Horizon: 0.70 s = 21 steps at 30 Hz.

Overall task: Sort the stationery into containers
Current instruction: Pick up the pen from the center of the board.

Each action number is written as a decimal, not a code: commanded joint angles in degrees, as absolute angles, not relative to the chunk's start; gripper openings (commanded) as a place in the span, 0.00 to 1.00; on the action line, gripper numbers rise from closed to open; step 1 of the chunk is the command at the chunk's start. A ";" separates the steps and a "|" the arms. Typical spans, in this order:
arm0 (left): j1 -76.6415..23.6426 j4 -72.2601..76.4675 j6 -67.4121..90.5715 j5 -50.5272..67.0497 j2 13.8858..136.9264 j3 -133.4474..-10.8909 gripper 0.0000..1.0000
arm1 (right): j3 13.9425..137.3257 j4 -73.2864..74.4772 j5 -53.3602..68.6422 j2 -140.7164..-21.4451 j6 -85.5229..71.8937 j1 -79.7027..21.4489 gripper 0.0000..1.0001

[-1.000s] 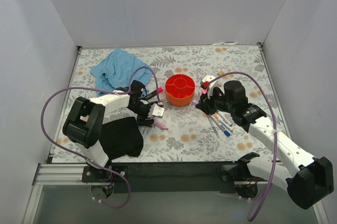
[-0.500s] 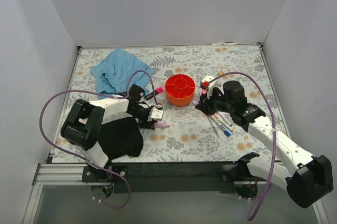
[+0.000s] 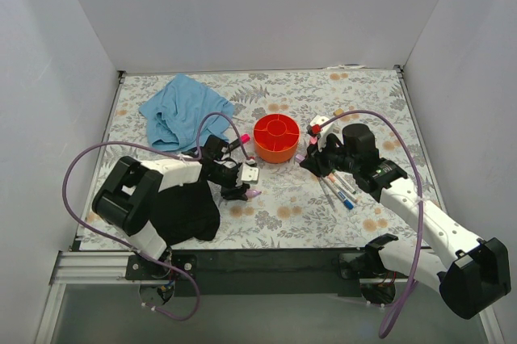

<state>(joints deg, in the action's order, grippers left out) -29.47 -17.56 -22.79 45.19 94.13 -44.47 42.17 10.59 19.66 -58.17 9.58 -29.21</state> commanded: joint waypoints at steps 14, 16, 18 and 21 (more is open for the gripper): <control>-32.78 -18.02 -7.83 27.78 95.36 -36.83 0.45 | 40.61 9.23 20.57 -57.13 8.79 -28.65 0.01; -32.96 -18.98 -5.99 28.21 95.01 -36.91 0.45 | 40.61 9.14 20.57 -56.95 8.79 -28.57 0.01; -32.96 -19.07 -5.89 29.52 94.05 -35.52 0.45 | 40.43 9.14 20.48 -56.87 8.79 -28.56 0.01; -33.13 -18.37 -5.63 29.80 92.81 -34.54 0.45 | 40.43 9.14 20.74 -56.95 8.35 -28.56 0.01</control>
<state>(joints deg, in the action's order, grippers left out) -32.75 -8.54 -7.94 38.46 90.63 -39.81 40.64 10.57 19.66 -57.98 9.13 -28.88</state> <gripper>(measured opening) 0.445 0.344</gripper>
